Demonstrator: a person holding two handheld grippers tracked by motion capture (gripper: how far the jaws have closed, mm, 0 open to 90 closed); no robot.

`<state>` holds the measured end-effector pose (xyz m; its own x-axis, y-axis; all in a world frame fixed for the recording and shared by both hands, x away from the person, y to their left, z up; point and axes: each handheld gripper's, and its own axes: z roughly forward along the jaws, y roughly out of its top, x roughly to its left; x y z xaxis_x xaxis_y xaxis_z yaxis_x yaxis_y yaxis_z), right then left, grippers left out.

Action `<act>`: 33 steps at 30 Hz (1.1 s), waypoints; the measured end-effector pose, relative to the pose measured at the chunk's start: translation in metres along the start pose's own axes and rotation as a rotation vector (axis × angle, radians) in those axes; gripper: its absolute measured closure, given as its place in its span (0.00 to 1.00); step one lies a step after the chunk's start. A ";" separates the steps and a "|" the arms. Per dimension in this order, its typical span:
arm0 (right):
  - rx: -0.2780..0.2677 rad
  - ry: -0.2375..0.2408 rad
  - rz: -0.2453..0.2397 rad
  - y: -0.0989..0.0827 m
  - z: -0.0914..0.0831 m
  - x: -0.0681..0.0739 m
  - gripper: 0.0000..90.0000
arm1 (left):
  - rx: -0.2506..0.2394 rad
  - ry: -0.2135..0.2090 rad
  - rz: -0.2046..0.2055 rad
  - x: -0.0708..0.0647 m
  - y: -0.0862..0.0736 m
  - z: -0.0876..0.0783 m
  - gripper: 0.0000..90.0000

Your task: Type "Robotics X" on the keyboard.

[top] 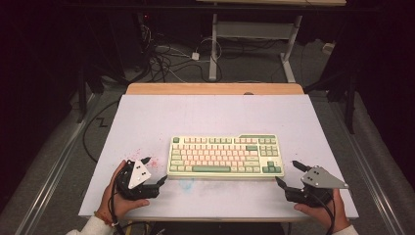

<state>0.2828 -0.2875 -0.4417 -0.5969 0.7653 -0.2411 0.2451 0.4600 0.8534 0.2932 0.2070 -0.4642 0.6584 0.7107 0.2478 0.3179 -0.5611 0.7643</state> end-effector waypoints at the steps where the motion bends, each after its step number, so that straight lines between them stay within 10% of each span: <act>1: -0.003 0.005 0.007 0.000 0.000 -0.001 0.30 | 0.001 -0.001 -0.001 0.000 0.000 0.000 0.20; 14: 0.000 -0.006 -0.003 0.006 -0.002 -0.002 0.35 | 0.007 -0.001 0.009 -0.002 -0.002 -0.003 0.20; 26: 0.056 0.067 0.002 0.032 0.024 -0.003 0.91 | 0.026 -0.005 0.010 -0.004 -0.001 0.000 0.21; 33: 0.109 0.125 -0.031 0.042 0.051 0.007 1.00 | 0.029 -0.009 0.011 -0.004 -0.001 0.001 0.21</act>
<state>0.3279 -0.2397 -0.4317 -0.6939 0.6913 -0.2014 0.3023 0.5336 0.7899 0.2904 0.2044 -0.4669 0.6679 0.7008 0.2508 0.3301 -0.5809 0.7440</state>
